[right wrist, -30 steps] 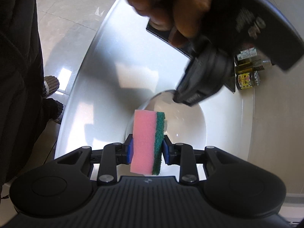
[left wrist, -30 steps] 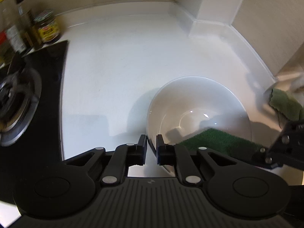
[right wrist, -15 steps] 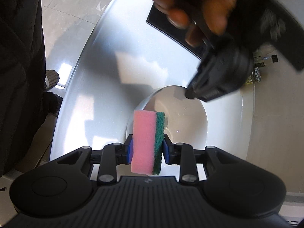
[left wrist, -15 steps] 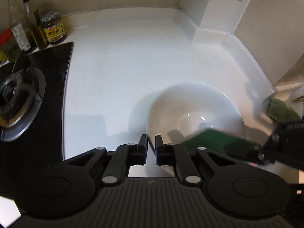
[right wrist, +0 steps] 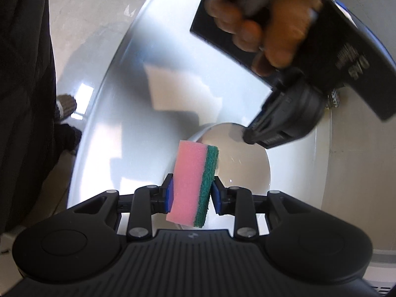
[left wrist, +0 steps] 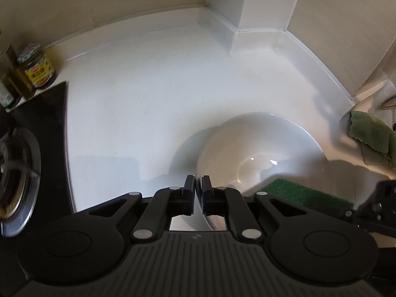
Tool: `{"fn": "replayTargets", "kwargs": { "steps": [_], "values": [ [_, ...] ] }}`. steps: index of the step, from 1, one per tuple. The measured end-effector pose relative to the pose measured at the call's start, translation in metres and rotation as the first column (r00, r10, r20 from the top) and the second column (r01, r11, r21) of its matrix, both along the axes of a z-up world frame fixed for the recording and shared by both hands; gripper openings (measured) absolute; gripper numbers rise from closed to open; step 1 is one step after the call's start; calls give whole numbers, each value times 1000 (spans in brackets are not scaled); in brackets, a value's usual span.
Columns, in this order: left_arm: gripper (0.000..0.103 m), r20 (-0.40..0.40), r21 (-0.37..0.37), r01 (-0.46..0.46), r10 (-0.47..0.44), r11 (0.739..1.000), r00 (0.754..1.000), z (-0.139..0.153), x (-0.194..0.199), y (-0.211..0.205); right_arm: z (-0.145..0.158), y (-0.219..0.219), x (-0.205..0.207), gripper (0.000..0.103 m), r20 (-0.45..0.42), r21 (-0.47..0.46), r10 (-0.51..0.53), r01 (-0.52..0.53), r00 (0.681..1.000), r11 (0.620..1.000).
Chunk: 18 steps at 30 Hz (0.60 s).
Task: Clean bowl
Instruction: 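Keep scrubbing the bowl interior with the sponge while the left gripper holds the rim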
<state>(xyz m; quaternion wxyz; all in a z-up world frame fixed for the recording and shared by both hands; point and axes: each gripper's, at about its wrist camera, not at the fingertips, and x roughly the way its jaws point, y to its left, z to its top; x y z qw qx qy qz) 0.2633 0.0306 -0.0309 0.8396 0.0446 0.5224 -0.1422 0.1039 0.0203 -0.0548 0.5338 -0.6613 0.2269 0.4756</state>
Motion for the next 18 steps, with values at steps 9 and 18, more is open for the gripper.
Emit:
{"fn": "replayTargets", "kwargs": {
  "steps": [9,18],
  "values": [
    [10,-2,-51,-115,115,992,993,2,-39,11,7,-4,3,27,-20,25,-34,34,999,999],
    [14,-14,15,-44,44,999,999,-10,-24,1,11,0,5,27,-8,27,-23,23,1000,999]
  ]
}}
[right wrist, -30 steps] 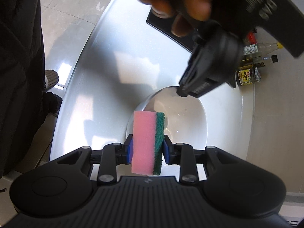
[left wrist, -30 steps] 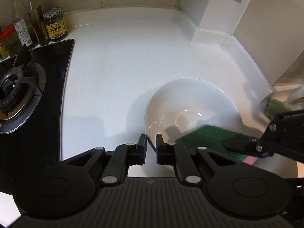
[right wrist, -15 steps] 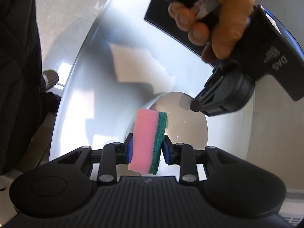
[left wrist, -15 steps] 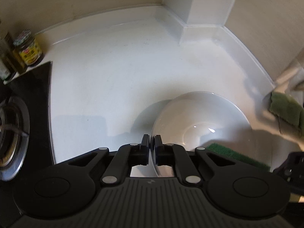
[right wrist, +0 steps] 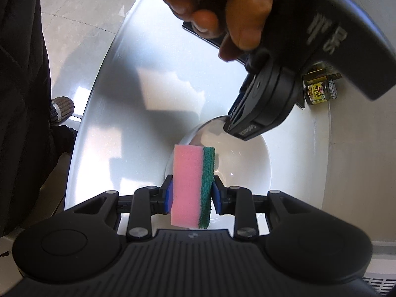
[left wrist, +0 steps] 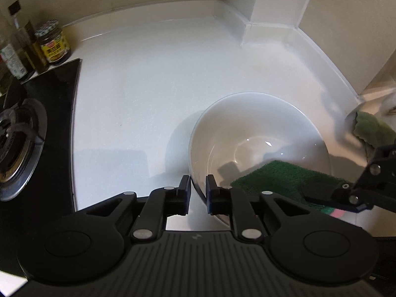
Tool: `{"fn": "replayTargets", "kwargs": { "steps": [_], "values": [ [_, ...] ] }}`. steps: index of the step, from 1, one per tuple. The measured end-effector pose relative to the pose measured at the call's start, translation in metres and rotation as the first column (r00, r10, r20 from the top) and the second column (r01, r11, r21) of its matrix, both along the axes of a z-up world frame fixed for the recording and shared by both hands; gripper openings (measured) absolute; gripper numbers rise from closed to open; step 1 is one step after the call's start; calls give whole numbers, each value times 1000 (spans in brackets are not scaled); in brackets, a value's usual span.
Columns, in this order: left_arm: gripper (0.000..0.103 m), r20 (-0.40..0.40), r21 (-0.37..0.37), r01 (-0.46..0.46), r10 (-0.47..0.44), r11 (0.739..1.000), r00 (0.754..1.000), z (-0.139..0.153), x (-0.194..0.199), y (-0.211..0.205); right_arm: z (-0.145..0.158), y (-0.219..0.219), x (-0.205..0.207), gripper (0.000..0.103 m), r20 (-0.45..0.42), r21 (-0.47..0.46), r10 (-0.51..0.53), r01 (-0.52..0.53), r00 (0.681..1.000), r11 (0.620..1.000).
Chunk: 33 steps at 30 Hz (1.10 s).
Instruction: Clean bowl
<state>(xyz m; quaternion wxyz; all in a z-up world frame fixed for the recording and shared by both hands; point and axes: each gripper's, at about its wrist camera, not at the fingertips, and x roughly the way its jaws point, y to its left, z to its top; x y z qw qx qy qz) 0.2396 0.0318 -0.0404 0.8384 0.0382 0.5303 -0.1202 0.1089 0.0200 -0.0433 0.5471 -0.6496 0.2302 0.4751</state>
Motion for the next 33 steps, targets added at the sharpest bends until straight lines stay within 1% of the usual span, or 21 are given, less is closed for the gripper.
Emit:
{"fn": "replayTargets", "kwargs": {
  "steps": [4,6,9,11,12,15,17,19,22,24,27,29,31,32,33],
  "values": [
    [12,-16,35,90,-89,995,996,1,15,-7,-2,6,3,27,-3,-12,12,-12,1000,1000],
    [10,-19,32,103,-102,994,995,1,24,-7,-3,7,7,27,-2,-18,10,-11,1000,1000],
    [9,-24,37,107,-106,994,994,3,32,-12,-3,8,9,27,1,-12,-2,2,1000,1000],
    [9,-22,53,82,-81,995,996,5,26,-12,-8,10,11,27,-3,-7,-9,9,1000,1000],
    [10,-18,49,73,-72,996,997,6,23,-10,-8,11,12,27,-6,-4,-9,9,1000,1000],
    [10,-16,0,31,-31,1000,999,9,12,2,-8,12,13,27,-9,-1,-9,9,1000,1000],
    [10,-29,-51,-17,15,999,999,11,4,10,-8,13,15,27,-14,1,-11,11,1000,1000],
    [10,-42,-77,-57,53,995,998,10,-3,13,-11,14,14,27,-14,1,-11,11,1000,1000],
    [10,-55,-90,-95,90,991,994,6,-7,12,-9,15,12,27,-13,2,-17,17,1000,1000],
    [14,-68,-86,-109,103,990,992,5,-7,9,-8,15,11,27,-11,3,-21,21,1000,1000],
    [12,-65,-53,-75,72,996,995,2,0,3,-6,16,10,27,-8,4,-18,18,1000,1000],
    [12,-71,-30,-4,2,1000,997,3,13,0,-5,17,9,27,-8,5,-8,8,1000,1000],
    [12,-80,-6,46,-46,999,996,4,24,-3,-5,17,8,27,-7,-8,16,-16,1000,1000],
    [11,-82,17,85,-83,996,993,4,32,-5,-5,16,7,27,-3,-21,28,-28,1000,999],
    [9,-83,27,98,-95,995,992,4,37,-6,-5,15,8,27,1,-35,41,-41,999,999]
  ]
}}
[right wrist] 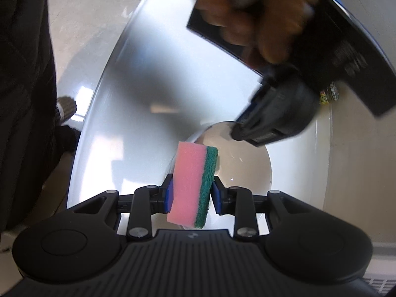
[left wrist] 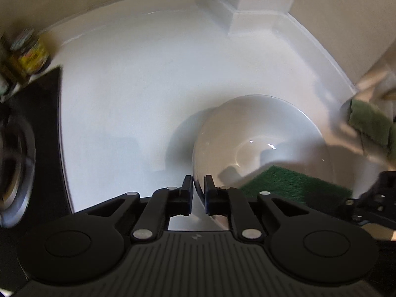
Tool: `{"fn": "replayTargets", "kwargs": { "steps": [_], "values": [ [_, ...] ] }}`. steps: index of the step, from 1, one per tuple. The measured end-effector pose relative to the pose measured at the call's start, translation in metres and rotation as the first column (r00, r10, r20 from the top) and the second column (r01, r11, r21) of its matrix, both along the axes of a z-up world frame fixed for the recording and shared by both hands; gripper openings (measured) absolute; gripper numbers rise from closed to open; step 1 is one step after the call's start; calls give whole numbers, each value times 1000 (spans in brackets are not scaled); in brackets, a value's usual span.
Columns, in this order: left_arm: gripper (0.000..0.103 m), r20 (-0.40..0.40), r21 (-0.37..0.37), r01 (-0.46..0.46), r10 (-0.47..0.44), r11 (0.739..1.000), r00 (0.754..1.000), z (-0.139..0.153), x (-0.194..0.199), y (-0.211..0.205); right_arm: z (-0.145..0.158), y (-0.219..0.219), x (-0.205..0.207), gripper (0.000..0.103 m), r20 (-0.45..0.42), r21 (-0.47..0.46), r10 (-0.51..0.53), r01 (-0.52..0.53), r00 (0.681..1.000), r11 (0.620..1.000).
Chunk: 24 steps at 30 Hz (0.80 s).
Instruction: Clean bowl
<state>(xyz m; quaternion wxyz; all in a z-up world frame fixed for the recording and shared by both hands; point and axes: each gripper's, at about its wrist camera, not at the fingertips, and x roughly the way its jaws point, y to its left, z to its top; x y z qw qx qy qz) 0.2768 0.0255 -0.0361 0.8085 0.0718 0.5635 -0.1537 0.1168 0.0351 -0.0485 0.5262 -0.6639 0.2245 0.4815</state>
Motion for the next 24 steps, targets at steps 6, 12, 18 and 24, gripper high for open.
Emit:
{"fn": "replayTargets", "kwargs": {
  "steps": [6,12,18,24],
  "values": [
    [8,-25,-22,-72,72,997,997,4,8,5,0,1,12,26,1,-17,-5,5,1000,1000],
    [11,-20,-82,-187,186,979,982,6,-34,20,-11,8,12,26,11,-3,-20,20,1000,1000],
    [11,23,-43,-145,146,989,989,4,-37,16,-11,15,8,26,8,17,-25,24,1000,1000],
    [7,59,35,-20,18,999,998,0,-11,-2,-22,11,2,26,57,-49,48,-46,997,998]
  ]
}}
